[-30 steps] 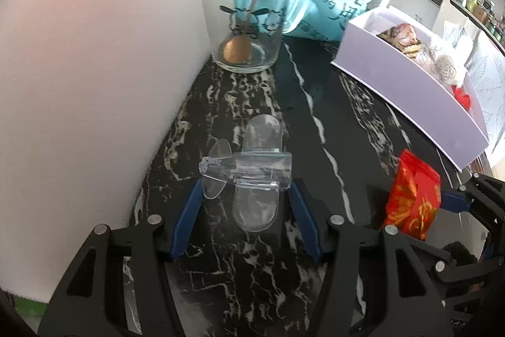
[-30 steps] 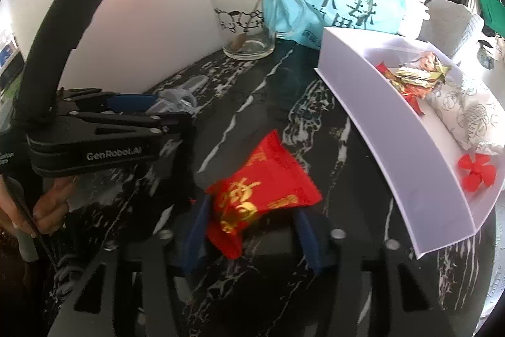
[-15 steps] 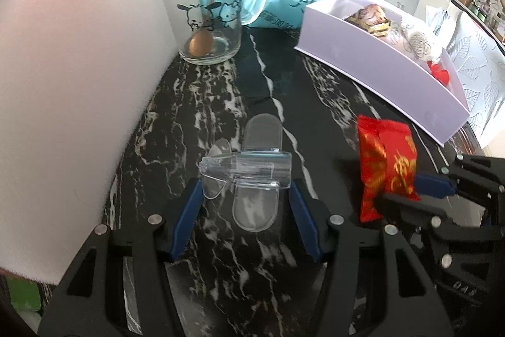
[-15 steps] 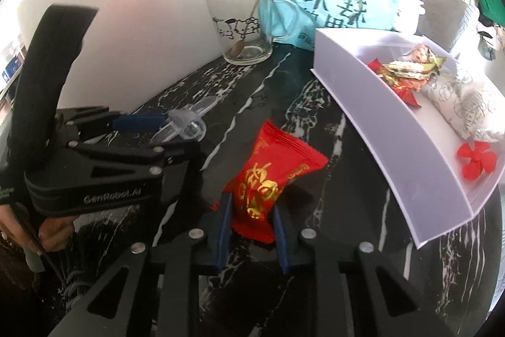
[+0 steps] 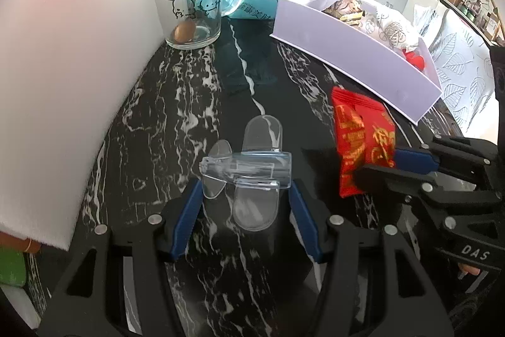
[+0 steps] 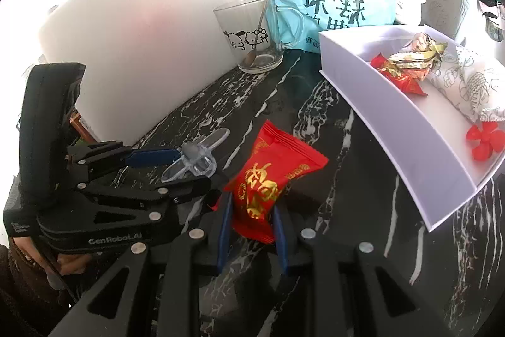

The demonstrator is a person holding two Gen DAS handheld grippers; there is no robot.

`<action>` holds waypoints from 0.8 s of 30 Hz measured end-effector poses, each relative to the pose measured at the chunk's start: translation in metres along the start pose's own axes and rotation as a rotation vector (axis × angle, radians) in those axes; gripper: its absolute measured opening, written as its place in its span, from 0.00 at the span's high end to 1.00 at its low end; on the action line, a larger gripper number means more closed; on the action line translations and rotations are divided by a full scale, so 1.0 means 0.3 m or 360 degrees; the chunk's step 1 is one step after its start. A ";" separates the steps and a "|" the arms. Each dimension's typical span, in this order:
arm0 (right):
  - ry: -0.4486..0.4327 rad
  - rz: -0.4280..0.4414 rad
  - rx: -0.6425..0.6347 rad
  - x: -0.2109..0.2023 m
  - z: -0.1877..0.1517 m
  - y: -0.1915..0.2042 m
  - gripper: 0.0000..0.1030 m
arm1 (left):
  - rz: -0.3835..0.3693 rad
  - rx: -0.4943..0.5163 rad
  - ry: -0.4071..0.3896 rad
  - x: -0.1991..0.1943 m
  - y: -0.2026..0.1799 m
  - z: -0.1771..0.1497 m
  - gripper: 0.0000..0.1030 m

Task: Organize objects
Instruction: 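Close the right gripper on the red packet while the left gripper closes on the clear toy, then lift the red packet with the right gripper while the left gripper lifts the clear toy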

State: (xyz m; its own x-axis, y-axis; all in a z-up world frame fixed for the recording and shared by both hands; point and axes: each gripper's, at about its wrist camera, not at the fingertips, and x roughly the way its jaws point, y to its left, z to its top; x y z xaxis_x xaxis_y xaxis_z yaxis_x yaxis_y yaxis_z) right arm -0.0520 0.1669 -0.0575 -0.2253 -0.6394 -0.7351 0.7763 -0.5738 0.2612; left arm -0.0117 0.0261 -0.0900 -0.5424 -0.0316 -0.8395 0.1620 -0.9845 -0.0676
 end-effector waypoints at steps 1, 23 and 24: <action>-0.0001 0.0002 -0.0004 -0.005 -0.003 0.004 0.76 | 0.0005 -0.0002 0.0008 -0.003 0.001 -0.003 0.46; -0.0020 -0.0009 0.0054 -0.075 -0.037 -0.021 0.76 | -0.0020 -0.0010 0.0078 -0.026 -0.027 0.008 0.43; -0.0016 -0.0008 0.0054 -0.072 -0.040 -0.021 0.76 | -0.0023 -0.0020 0.0095 -0.016 -0.023 0.007 0.40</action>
State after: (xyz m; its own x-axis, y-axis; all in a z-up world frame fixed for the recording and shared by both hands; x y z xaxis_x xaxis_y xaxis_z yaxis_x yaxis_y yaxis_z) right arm -0.0448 0.1904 -0.0508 -0.2353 -0.6416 -0.7301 0.7546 -0.5940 0.2789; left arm -0.0119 0.0326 -0.0846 -0.4947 -0.0064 -0.8690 0.1652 -0.9824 -0.0868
